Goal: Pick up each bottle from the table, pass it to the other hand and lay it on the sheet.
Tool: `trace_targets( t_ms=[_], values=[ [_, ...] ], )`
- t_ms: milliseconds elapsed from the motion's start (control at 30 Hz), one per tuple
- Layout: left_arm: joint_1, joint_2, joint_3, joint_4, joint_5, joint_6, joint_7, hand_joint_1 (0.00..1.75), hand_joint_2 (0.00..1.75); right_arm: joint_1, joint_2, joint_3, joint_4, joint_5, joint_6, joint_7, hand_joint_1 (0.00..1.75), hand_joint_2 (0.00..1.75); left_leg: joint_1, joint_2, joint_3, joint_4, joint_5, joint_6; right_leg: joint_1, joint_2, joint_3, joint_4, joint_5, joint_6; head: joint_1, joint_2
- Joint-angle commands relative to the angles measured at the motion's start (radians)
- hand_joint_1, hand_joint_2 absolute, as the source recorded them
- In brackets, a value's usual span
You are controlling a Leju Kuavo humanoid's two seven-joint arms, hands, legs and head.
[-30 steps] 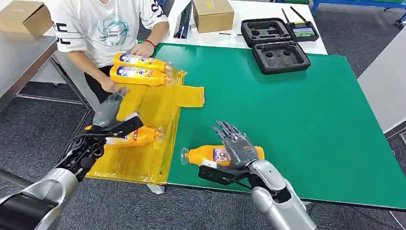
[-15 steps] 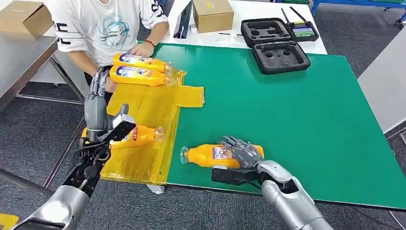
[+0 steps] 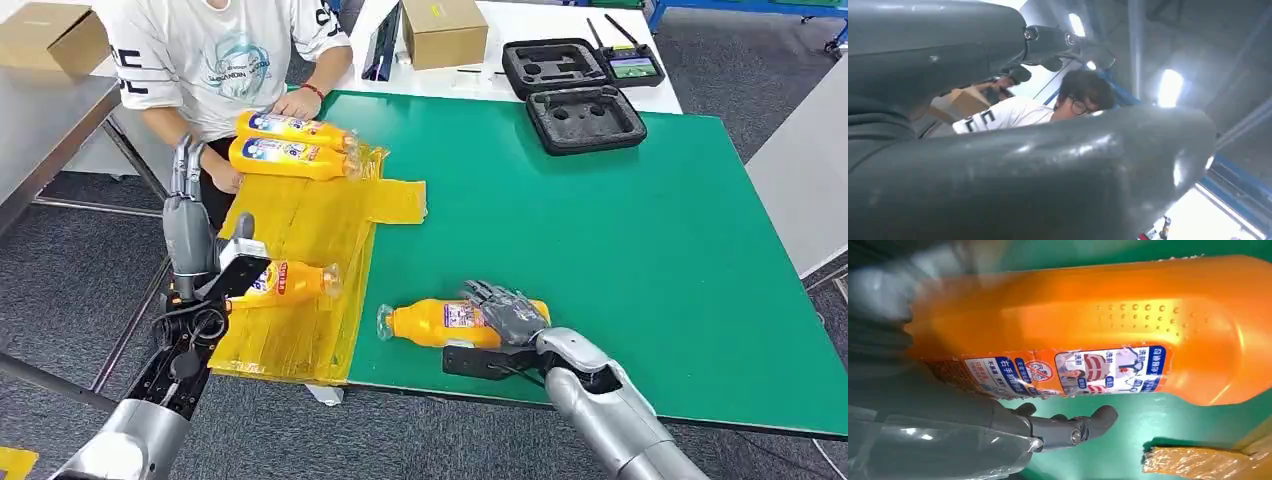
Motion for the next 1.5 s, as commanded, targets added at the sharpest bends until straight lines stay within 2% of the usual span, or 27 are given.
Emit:
trace_targets(
  t_ms=[33, 133, 167, 200, 267, 300, 467, 633, 667, 700, 767, 833, 1233, 1367, 1500],
  values=[
    [0.043, 0.013, -0.048, -0.038, 0.052, 0.037, 0.002, 0.00, 0.00, -0.070, 0.000, 0.062, 0.138, -0.029, 0.006, -0.030, 0.00, 1.75, 0.000, 0.000, 0.003, -0.001, -0.001, 0.001, 0.000, 0.000, 0.003, -0.001, -0.001, -0.001, 0.000, 0.000],
    [0.065, 0.032, -0.083, -0.055, 0.123, 0.037, 0.002, 0.00, 0.00, -0.106, 0.017, 0.078, 0.196, -0.045, 0.030, -0.057, 0.00, 1.75, 0.000, 0.001, 0.002, -0.001, -0.001, 0.000, 0.000, 0.001, 0.002, -0.001, -0.001, -0.001, 0.000, 0.000],
    [0.066, 0.032, -0.087, -0.056, 0.130, 0.037, 0.002, 0.00, 0.00, -0.108, 0.018, 0.079, 0.200, -0.047, 0.032, -0.059, 1.22, 1.75, 0.000, 0.002, 0.007, 0.000, -0.003, 0.001, 0.001, 0.001, 0.006, -0.001, -0.002, -0.003, 0.000, 0.000],
    [0.082, 0.042, -0.116, -0.065, 0.190, 0.037, 0.002, 0.00, 0.00, -0.129, 0.029, 0.091, 0.236, -0.053, 0.034, -0.066, 1.75, 1.75, 0.000, 0.002, 0.004, -0.001, -0.001, 0.001, 0.001, 0.001, 0.003, -0.001, -0.001, -0.002, 0.000, 0.000],
    [0.092, 0.048, -0.144, -0.069, 0.253, 0.030, 0.002, 0.00, 0.00, -0.143, 0.031, 0.102, 0.254, -0.056, 0.036, -0.070, 1.75, 1.75, 0.000, 0.002, 0.004, -0.001, -0.001, 0.000, 0.001, 0.002, 0.003, -0.001, -0.001, -0.002, 0.000, 0.000],
    [0.105, 0.050, -0.155, -0.083, 0.350, -0.014, 0.002, 0.00, 1.75, -0.150, 0.028, 0.112, 0.265, -0.069, 0.038, -0.080, 1.75, 1.75, 0.000, 0.002, 0.006, -0.001, -0.002, 0.001, 0.001, 0.001, 0.005, -0.001, -0.002, -0.002, 0.000, 0.000],
    [0.159, 0.017, -0.128, -0.114, 0.505, -0.143, 0.002, 0.00, 1.75, -0.125, 0.017, 0.112, 0.236, -0.116, 0.020, -0.111, 1.75, 1.75, 0.000, 0.001, 0.004, -0.001, -0.001, 0.001, 0.000, 0.000, 0.003, -0.001, -0.001, -0.001, 0.000, 0.000],
    [0.190, 0.002, -0.126, -0.152, 0.521, -0.191, 0.002, 0.00, 1.75, -0.071, 0.017, 0.083, 0.151, -0.183, 0.005, -0.167, 1.75, 1.75, 0.000, -0.001, 0.004, -0.001, -0.001, 0.001, 0.001, -0.002, 0.004, -0.002, -0.002, -0.001, 0.000, 0.000],
    [0.199, 0.000, -0.124, -0.161, 0.519, -0.198, 0.002, 0.00, 1.75, -0.069, 0.020, 0.075, 0.132, -0.197, -0.001, -0.173, 1.75, 1.75, 0.001, -0.001, 0.008, -0.001, -0.004, 0.002, 0.001, -0.002, 0.009, -0.002, -0.004, -0.003, 0.000, 0.000],
    [0.204, -0.003, -0.121, -0.167, 0.528, -0.208, 0.002, 0.00, 1.75, -0.065, 0.026, 0.062, 0.125, -0.218, -0.013, -0.190, 1.75, 1.75, 0.000, 0.001, 0.004, -0.001, -0.002, 0.001, 0.001, 0.000, 0.003, -0.001, -0.001, -0.001, 0.000, 0.000],
    [0.245, -0.017, -0.109, -0.215, 0.556, -0.256, 0.002, 0.00, 1.75, -0.043, 0.067, 0.001, 0.078, -0.306, -0.053, -0.268, 1.75, 1.75, 0.000, 0.001, 0.005, -0.001, -0.002, 0.000, 0.001, 0.000, 0.004, -0.001, -0.002, -0.002, 0.000, 0.000],
    [0.276, -0.028, -0.100, -0.250, 0.581, -0.283, 0.006, 0.00, 1.75, -0.011, 0.095, -0.045, 0.017, -0.364, -0.078, -0.294, 1.75, 1.75, 0.001, 0.002, 0.006, -0.001, -0.003, 0.000, 0.001, 0.001, 0.005, -0.001, -0.002, -0.002, 0.000, 0.000],
    [0.286, -0.026, -0.099, -0.264, 0.581, -0.283, 0.007, 0.00, 1.75, -0.003, 0.091, -0.044, -0.002, -0.364, -0.078, -0.291, 1.75, 1.75, 0.000, 0.001, 0.001, 0.000, -0.002, 0.001, 0.001, 0.000, 0.001, 0.000, -0.002, -0.001, 0.000, 0.000],
    [0.321, -0.048, -0.084, -0.322, 0.663, -0.345, 0.019, 0.00, 1.75, 0.054, 0.150, -0.142, -0.107, -0.511, -0.169, -0.396, 1.75, 1.75, 0.000, 0.001, 0.003, 0.000, -0.003, 0.001, 0.001, 0.000, 0.003, 0.000, -0.003, -0.002, 0.000, 0.000],
    [0.316, -0.046, -0.115, -0.353, 0.733, -0.396, 0.044, 0.00, 1.75, 0.121, 0.186, -0.171, -0.201, -0.550, -0.237, -0.411, 1.75, 1.75, 0.000, 0.001, 0.002, 0.000, -0.003, 0.000, 0.001, 0.000, 0.001, 0.001, -0.003, -0.002, 0.000, 0.000]
  ],
)
